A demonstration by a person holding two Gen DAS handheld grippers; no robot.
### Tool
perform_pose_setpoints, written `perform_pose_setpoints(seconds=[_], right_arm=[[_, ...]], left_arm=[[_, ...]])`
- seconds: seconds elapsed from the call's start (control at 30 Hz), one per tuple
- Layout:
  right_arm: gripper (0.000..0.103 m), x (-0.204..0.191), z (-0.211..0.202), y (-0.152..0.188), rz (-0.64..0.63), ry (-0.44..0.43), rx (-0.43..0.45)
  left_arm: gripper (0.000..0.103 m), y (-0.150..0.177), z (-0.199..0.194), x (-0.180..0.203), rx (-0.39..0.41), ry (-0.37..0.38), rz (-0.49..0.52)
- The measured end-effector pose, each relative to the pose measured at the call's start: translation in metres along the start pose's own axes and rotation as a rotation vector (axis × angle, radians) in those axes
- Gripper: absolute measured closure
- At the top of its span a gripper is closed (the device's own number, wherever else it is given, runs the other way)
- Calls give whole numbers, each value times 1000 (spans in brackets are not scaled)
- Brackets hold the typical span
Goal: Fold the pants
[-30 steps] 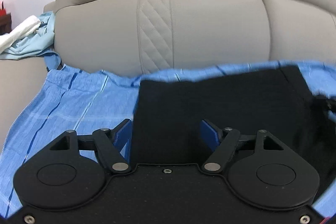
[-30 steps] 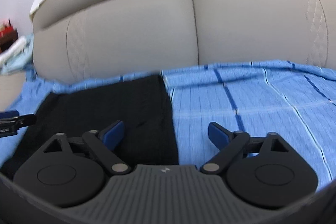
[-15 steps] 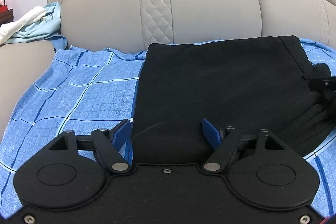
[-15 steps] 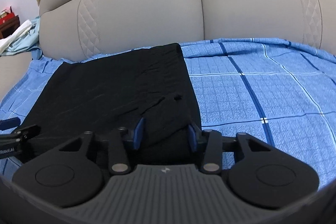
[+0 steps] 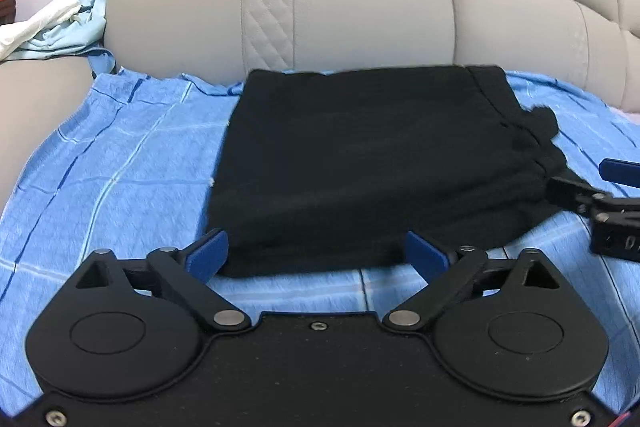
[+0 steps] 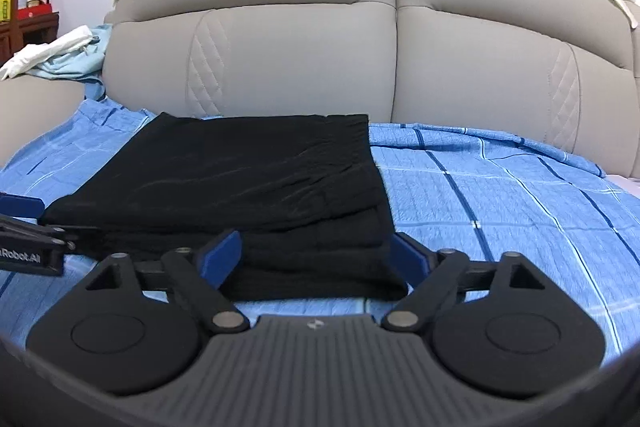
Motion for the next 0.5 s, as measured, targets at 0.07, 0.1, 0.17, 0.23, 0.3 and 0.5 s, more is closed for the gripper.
perform_pose_setpoints(seconds=[0.07,0.1,0.17,0.23,0.3,0.5], right_arm=[[5,-6,-3,8,-7,10,-7],[4,-8,-3,12,-12,15,-13],[1,-13,-3,21,-30,26,-19],[0,-17,-3,28,-50,41,-13],[0,-21,0,34,-50,53,-22],[0,-21,15,40,17,62,-27]], left_arm=[[5,7,1,4,-19,-14,0],[5,10,2,6,-32,-17,-5],[5,16,5,6,-52,-16,-23],[4,21,8,6,-67,-16,-46],[0,24,11,5,-62,-24,-65],[0,23,17,5,-48,-36,-70]])
Point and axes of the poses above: each gripper's, at about its wrist camera, not at the fingertips, and z roughly the way its jaws point, x to its right, y to its underside, the point moved 3 cm from there along z, roughly the way its jaws point, and after that the axes turned 7 degrees about y, right-handed, at the moved point
